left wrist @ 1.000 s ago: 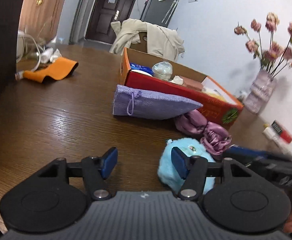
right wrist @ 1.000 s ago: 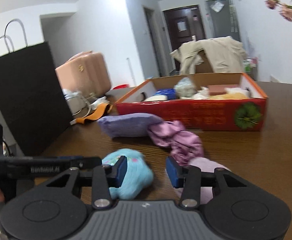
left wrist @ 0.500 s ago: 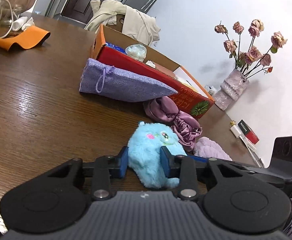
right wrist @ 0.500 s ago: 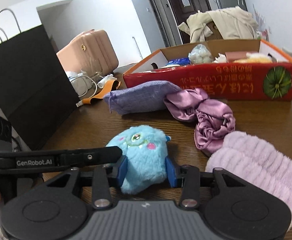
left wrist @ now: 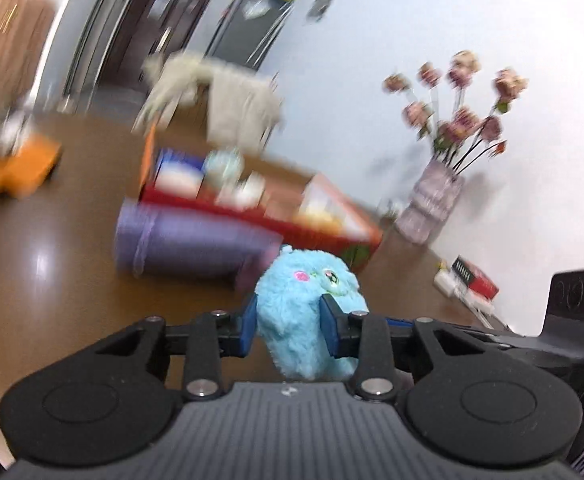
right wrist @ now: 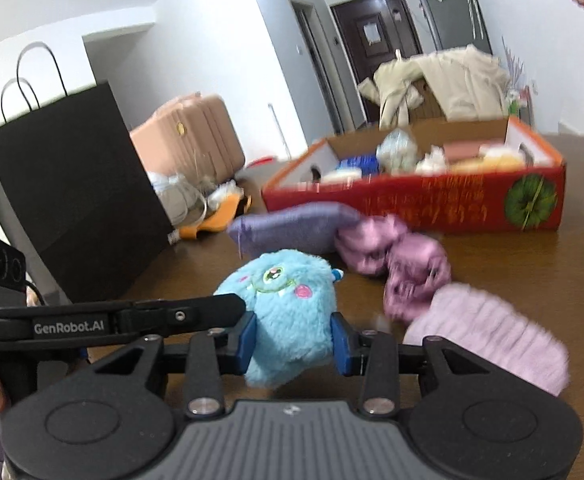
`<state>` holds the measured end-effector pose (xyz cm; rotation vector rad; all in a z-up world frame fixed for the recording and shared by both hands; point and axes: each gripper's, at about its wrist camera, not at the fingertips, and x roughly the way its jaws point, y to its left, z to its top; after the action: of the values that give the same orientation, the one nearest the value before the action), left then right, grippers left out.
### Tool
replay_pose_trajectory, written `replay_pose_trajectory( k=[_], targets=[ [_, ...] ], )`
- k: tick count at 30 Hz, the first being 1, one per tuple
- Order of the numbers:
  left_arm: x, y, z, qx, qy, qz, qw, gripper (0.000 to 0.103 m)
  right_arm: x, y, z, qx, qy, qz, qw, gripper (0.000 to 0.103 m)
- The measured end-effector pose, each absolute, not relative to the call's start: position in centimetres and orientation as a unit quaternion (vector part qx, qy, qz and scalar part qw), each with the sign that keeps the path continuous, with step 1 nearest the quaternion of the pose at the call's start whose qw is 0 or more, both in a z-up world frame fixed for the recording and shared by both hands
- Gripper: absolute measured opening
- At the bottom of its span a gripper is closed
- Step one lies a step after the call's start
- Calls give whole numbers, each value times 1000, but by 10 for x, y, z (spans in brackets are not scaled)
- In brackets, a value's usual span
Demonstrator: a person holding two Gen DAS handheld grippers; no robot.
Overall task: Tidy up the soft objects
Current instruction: 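Lower the blue plush into the box and open both tools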
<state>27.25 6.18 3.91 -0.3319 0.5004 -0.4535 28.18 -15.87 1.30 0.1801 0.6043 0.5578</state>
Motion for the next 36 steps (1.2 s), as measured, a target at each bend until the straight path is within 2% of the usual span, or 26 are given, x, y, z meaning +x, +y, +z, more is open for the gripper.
replay_pose_trajectory(
  k=[5, 9, 14, 19, 20, 23, 24, 26, 30, 36],
  targets=[
    [331, 56, 90, -134, 209, -235, 940, 34, 323, -166, 74, 69, 247, 278, 926, 38],
    [389, 55, 101, -135, 240, -223, 935, 33, 382, -169, 97, 76, 255, 280, 922, 38],
    [454, 53, 79, -121, 292, -207, 926, 33, 465, -168, 87, 102, 312, 285, 901, 38],
    [490, 57, 41, -93, 348, -179, 916, 35, 527, -157, 42, 120, 389, 273, 872, 37],
    [492, 57, 36, -81, 352, -176, 916, 37, 537, -155, 34, 124, 402, 272, 865, 37],
    [484, 59, 31, -43, 342, -179, 921, 57, 552, -147, 10, 128, 438, 270, 848, 37],
    [480, 62, 33, -33, 331, -178, 926, 67, 556, -143, 4, 124, 448, 275, 842, 37],
    [471, 69, 36, -23, 307, -162, 938, 69, 559, -135, -5, 113, 463, 292, 829, 37],
    [462, 82, 46, -29, 290, -149, 945, 71, 558, -122, -11, 111, 462, 325, 818, 47],
    [439, 88, 65, -29, 266, -126, 955, 74, 544, -133, 12, 96, 436, 313, 839, 54]
  ],
)
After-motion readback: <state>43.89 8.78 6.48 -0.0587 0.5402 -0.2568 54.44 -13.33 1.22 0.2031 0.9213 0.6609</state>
